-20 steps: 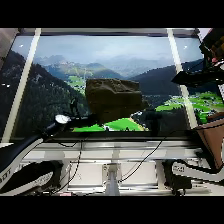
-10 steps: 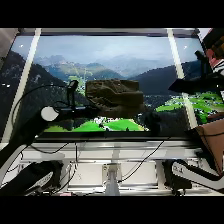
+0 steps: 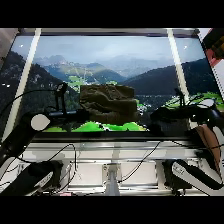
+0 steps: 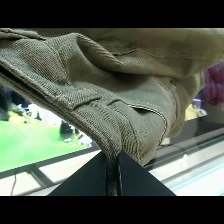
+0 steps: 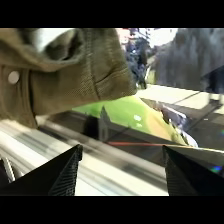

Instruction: Fold the clothes and pants, and hang the long-sleeved shirts on hangers.

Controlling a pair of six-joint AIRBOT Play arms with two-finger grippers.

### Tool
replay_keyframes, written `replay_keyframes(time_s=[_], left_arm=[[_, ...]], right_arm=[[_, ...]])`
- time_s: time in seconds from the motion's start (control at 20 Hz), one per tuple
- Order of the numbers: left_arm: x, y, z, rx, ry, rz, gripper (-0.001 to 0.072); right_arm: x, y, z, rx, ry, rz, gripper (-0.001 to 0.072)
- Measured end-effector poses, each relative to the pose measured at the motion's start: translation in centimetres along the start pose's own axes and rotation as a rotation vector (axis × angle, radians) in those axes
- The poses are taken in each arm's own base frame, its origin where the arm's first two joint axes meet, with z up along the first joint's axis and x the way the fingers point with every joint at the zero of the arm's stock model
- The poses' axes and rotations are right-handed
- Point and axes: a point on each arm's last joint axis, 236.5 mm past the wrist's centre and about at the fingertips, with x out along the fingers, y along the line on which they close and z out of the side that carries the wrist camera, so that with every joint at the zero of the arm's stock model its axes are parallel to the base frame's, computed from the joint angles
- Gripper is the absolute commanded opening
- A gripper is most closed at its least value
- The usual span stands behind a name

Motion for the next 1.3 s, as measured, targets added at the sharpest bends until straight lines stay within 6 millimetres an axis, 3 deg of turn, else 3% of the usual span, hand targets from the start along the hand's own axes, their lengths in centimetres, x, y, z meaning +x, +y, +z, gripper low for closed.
replay_keyframes(time_s=[0.35, 0.6, 0.7, 0.85, 0.95, 1.05, 1.3], left_arm=[[0.0, 0.5, -0.3, -0.008, 0.007, 0.021, 0.0039], [0.0, 0.6, -0.3, -0.013, 0.009, 0.022, 0.0039], [0.0, 0.6, -0.3, -0.012, 0.009, 0.023, 0.0039], [0.0, 0.6, -0.3, -0.012, 0.008, 0.023, 0.0039], [0.0, 0.6, -0.3, -0.011, 0.008, 0.023, 0.0039], [0.0, 0.6, -0.3, -0.011, 0.008, 0.023, 0.0039], [0.0, 1.0, -0.2, 0.005, 0.005, 0.040, 0.0039]], right_arm=[[5.2, -0.2, -1.2, 0.090, 0.055, 0.022, 0.0549], [8.2, 0.6, -1.0, 0.201, 0.084, 0.088, 0.0534], [9.1, 0.7, -0.7, 0.221, 0.077, 0.092, 0.0450], [10.3, 0.9, 0.0, 0.227, 0.042, 0.080, 0.0432], [10.9, 0.6, 0.7, 0.216, 0.007, 0.054, 0.0182], [11.3, 0.3, 1.3, 0.188, -0.027, 0.029, 0.0038], [10.8, 0.7, 2.5, 0.074, -0.085, 0.013, 0.0034]])
